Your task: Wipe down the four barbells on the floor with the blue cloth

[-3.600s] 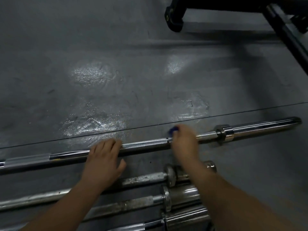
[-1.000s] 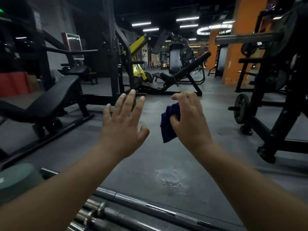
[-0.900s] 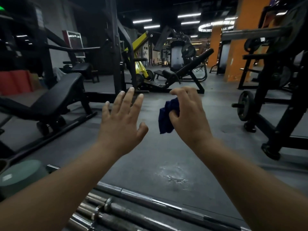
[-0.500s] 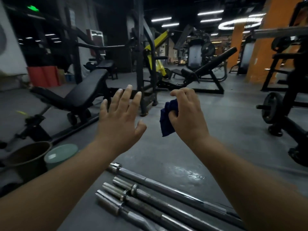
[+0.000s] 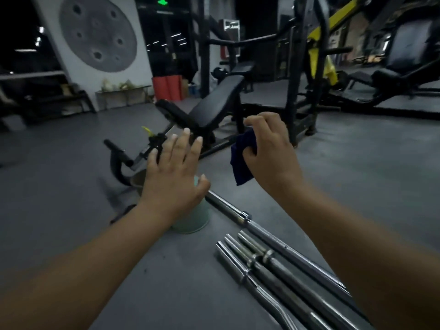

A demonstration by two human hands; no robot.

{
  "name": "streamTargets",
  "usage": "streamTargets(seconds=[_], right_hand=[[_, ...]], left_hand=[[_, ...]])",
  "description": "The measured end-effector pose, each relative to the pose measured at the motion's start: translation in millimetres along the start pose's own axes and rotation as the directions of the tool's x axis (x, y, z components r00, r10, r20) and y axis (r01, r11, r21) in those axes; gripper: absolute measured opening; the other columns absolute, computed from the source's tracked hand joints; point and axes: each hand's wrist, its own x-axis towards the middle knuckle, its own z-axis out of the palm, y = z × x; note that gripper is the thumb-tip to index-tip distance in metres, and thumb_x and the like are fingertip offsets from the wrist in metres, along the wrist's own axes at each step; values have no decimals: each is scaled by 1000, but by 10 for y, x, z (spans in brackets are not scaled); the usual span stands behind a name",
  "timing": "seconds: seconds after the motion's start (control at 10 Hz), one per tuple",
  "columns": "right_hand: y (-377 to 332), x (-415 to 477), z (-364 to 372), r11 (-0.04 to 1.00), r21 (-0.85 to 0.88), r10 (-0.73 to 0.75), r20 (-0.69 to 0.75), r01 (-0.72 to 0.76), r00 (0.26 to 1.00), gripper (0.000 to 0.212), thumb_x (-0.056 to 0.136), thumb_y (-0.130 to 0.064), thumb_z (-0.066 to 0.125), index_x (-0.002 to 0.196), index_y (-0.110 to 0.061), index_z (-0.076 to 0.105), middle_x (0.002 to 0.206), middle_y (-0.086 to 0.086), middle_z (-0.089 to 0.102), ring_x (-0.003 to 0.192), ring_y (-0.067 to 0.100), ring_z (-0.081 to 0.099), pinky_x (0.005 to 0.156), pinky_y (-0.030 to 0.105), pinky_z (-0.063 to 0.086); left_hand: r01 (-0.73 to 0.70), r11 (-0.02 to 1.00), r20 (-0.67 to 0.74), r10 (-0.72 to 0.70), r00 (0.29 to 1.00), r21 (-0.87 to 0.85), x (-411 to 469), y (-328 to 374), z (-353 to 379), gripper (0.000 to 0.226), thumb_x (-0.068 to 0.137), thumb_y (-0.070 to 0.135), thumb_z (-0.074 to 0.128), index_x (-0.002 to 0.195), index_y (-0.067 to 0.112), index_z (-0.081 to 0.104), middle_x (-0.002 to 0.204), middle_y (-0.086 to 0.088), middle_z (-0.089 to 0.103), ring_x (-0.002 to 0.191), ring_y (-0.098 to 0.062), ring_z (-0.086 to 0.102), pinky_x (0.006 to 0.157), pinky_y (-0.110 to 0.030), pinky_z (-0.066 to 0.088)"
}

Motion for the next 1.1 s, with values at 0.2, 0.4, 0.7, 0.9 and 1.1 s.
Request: streamTargets(seconds=[0.2,0.4,0.7,0.9,1.1], right_hand=[[213,81,1338,997,58,39,119,-46,992,45,80,-3,62,124,-12,56,132,7,46,118,25,47,87,30,46],[586,208,2686,989,71,103,288,-128,952,44,85,-5,61,128,-12,55,135,4,43,119,23,46,92,35,48],[705,738,4389,986,111,76,354,-123,932,24,84,-4,60,104,-17,56,118,2,46,107,20,48,80,40,52],[973,426,5395,988,-17,141,505,-153,851,24,87,-14,59,110,-14,54,123,5,46,114,22,43,81,37,47],[1177,121,5541,983,-182,136,770,11,624,57,101,-49,34,152,-27,24,163,-1,14,151,21,2,119,54,10]], left_hand=[[51,999,88,-52,995,16,278,-769,1046,78,84,51,29,156,23,20,166,-5,10,151,-27,12,116,-59,19],[134,990,173,-140,975,45,580,-1537,2071,76,88,47,37,157,23,16,166,-5,7,151,-27,10,116,-59,20],[178,984,268,-176,947,19,874,-2150,3003,75,89,50,31,157,24,15,166,-4,9,151,-26,13,115,-60,24],[196,980,318,-179,931,-22,878,-2388,3506,76,86,48,34,156,25,16,166,-5,8,151,-25,13,117,-57,22],[217,976,416,-200,887,7,763,-2445,3773,79,86,50,34,157,25,11,166,-5,4,152,-24,8,118,-55,19]])
